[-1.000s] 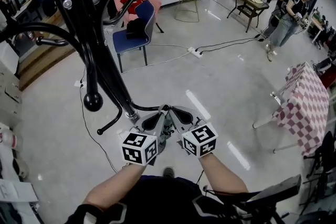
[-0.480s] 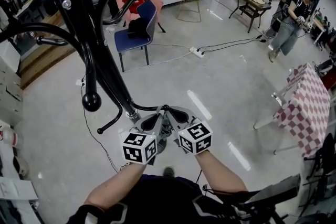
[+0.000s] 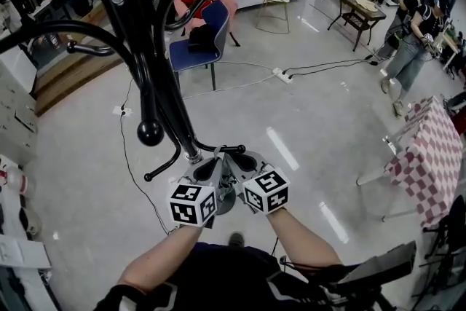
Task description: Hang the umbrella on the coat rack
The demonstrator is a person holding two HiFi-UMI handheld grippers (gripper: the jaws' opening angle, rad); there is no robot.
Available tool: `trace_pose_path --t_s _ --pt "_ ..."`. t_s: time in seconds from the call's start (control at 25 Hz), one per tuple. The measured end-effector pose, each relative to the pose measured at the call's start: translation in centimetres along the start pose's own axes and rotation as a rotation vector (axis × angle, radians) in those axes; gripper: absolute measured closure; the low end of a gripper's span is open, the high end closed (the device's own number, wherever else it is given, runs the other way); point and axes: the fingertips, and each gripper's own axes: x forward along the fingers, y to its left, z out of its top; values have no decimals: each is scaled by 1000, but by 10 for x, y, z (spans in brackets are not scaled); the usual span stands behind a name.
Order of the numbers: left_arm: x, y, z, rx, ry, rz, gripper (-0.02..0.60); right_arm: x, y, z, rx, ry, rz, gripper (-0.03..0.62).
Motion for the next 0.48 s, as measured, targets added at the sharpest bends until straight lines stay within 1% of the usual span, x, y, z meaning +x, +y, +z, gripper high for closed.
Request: trace_pose_path --t_s 0.24,0.48 --pt "-6 10 -5 1 9 24 571 12 9 -6 7 8 17 586" --pt "-8 17 -11 10 21 23 571 17 13 -11 13 14 13 586"
